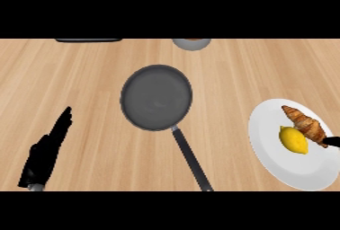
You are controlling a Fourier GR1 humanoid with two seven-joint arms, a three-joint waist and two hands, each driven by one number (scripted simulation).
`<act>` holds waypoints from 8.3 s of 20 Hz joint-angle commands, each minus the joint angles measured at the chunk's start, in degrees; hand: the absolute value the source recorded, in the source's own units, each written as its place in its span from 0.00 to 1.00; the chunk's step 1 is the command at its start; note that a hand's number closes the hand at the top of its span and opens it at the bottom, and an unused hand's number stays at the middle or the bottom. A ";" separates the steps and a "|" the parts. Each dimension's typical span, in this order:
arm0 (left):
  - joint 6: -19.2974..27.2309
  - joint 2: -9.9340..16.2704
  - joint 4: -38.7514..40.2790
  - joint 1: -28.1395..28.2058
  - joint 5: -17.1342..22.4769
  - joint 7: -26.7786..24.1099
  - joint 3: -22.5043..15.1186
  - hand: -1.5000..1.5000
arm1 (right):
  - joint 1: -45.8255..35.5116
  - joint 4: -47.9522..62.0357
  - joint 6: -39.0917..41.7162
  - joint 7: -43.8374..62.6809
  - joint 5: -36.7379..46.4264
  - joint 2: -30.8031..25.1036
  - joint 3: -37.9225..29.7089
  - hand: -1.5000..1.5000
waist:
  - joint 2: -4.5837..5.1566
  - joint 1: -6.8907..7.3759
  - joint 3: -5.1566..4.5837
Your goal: Pick the lemon from the plate and place it in the pan
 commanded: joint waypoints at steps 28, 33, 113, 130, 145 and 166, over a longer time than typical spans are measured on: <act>-2.07 -6.21 -2.09 2.09 -7.57 1.48 2.04 0.50 | -20.45 -2.22 38.02 26.70 12.64 -6.77 17.48 0.00 | 0.03 1.17 -0.09; -2.49 -6.30 -2.52 -0.58 -9.01 5.65 2.25 0.50 | -25.48 -1.22 41.42 36.49 14.67 -1.85 22.30 0.00 | 0.08 1.51 -0.09; -18.25 -16.82 -2.11 -0.04 -19.34 3.81 16.83 0.50 | -51.64 28.75 1.89 -28.61 55.01 18.54 12.70 1.00 | 0.69 3.62 -0.05; -18.09 -18.77 -3.82 -1.64 -21.93 6.84 15.20 0.50 | -67.11 54.41 -1.73 -24.06 51.45 41.90 13.97 1.00 | 0.91 4.47 -0.08; -19.46 -21.05 -2.13 -6.36 -23.01 7.12 12.06 0.50 | -62.24 65.04 7.12 -17.70 39.71 42.10 22.59 0.00 | 2.31 10.33 -0.08; -19.81 -18.99 -4.05 -3.08 -20.94 7.42 16.38 0.50 | -65.76 65.81 -7.46 -21.05 12.86 38.13 4.52 0.00 | 1.83 6.27 -0.01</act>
